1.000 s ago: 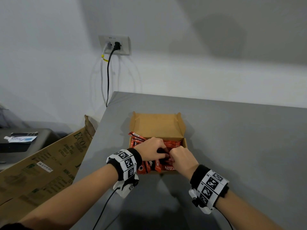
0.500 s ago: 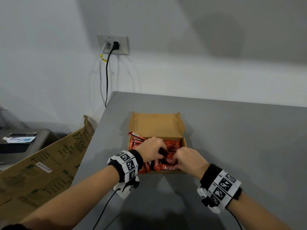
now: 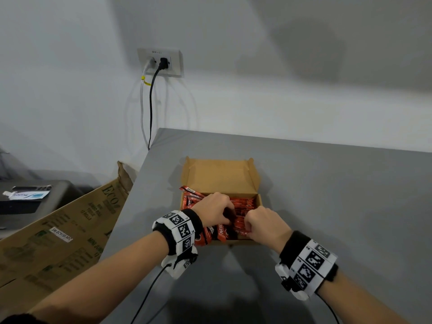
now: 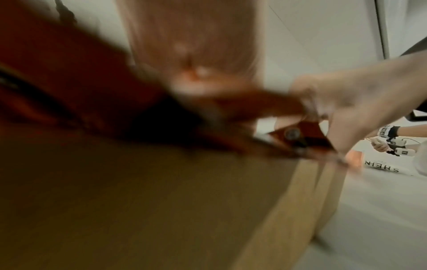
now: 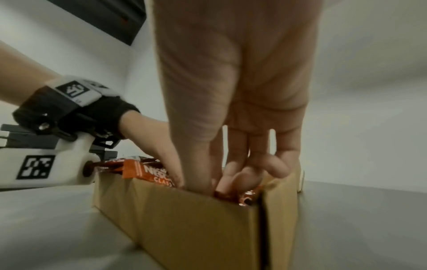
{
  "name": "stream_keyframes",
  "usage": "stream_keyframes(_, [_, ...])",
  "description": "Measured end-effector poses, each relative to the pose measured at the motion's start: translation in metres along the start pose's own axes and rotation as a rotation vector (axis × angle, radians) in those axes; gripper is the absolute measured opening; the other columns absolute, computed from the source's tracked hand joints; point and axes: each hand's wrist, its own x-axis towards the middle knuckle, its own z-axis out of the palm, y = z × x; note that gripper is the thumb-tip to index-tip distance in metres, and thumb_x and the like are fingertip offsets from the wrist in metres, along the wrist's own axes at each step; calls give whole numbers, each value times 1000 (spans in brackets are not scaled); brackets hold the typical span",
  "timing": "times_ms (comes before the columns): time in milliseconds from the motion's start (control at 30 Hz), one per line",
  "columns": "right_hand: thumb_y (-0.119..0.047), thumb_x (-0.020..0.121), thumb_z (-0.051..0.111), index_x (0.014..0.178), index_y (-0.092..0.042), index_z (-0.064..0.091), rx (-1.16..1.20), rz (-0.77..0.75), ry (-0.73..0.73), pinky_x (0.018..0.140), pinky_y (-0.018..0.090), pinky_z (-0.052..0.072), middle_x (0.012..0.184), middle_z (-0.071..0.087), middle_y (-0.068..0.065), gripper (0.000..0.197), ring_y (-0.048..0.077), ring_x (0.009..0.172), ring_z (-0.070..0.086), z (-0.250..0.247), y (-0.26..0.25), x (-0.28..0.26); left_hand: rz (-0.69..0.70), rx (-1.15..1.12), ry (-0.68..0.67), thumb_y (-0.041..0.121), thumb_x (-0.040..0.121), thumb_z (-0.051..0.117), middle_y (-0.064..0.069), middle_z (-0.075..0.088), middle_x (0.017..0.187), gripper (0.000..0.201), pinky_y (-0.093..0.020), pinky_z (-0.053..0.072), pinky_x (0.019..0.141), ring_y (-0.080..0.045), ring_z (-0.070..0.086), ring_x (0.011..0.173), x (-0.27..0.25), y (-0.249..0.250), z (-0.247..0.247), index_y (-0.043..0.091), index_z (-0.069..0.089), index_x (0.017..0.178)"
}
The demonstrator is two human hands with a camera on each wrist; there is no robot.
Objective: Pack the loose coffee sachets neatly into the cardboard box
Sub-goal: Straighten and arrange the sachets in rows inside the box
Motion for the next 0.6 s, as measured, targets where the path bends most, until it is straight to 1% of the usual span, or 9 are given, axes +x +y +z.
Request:
stream_keyframes(100, [-7, 87, 48, 92, -7, 63, -46, -18, -6, 78, 37, 48, 101, 65, 11, 16, 31, 96, 60, 2, -9, 5, -7, -14, -7, 14, 80, 68, -5, 62, 102, 20, -31, 48, 79, -20, 57, 91, -1, -1, -1, 11, 70, 99])
stream_keyframes(233, [-3, 89, 47, 94, -4, 61, -35, 0, -9, 80, 41, 50, 102, 64, 14, 15, 34, 96, 61, 12, -11, 9, 7, -14, -14, 16, 80, 67, -3, 60, 101, 18, -28, 47, 77, -15, 55, 86, -2, -1, -1, 12, 71, 97])
stream_keyframes(300, [-6, 89, 48, 94, -5, 59, -61, 9, -15, 80, 40, 50, 105, 62, 13, 13, 33, 97, 59, 14, -8, 9, 10, -1, -17, 22, 80, 67, -2, 59, 99, 17, -30, 48, 76, -12, 52, 83, -3, 0, 0, 13, 70, 94])
stream_keyframes(367, [-13, 89, 52, 94, -8, 59, -92, -10, 28, 71, 36, 45, 105, 61, 10, 10, 30, 97, 59, 12, -8, 6, 9, 38, -25, 34, 77, 70, 0, 58, 96, 24, -32, 49, 75, -14, 54, 83, -3, 1, 2, 14, 68, 89])
stream_keyframes(400, [-18, 83, 61, 88, -10, 61, -109, -10, 68, 63, 33, 41, 97, 63, 7, 9, 27, 90, 61, 10, -6, 5, 6, 70, -32, 38, 75, 71, 0, 57, 96, 28, -32, 49, 74, -15, 54, 84, -3, 2, 3, 14, 67, 89])
stream_keyframes(467, [-31, 50, 86, 61, -19, 60, -133, -22, 80, 45, 27, 34, 66, 63, -4, 31, 18, 64, 61, 2, -11, -1, 5, 147, -24, 41, 74, 72, 0, 56, 96, 33, -32, 48, 72, -16, 53, 86, -3, 5, 5, 14, 64, 92])
stream_keyframes(500, [-36, 38, 90, 54, -22, 57, -171, -5, 148, 43, 25, 35, 59, 60, -7, 39, 15, 58, 59, 2, -9, -1, 6, 185, -10, 41, 74, 71, -1, 56, 97, 34, -32, 47, 71, -17, 53, 87, -3, 6, 6, 13, 64, 93])
stream_keyframes(533, [-41, 43, 88, 57, -23, 57, -144, -12, 132, 50, 25, 40, 63, 61, -7, 38, 15, 65, 59, 4, -7, 0, 13, 219, 4, 39, 76, 70, -2, 56, 98, 33, -32, 46, 69, -19, 54, 88, -3, 7, 6, 12, 63, 93])
stream_keyframes(600, [-49, 67, 75, 72, -24, 53, -4, 41, 109, 69, 27, 38, 84, 59, -6, 33, 15, 88, 54, 6, 0, 1, 29, 256, 14, 36, 80, 67, -5, 57, 101, 32, -32, 45, 69, -21, 55, 91, -2, 8, 8, 9, 62, 97])
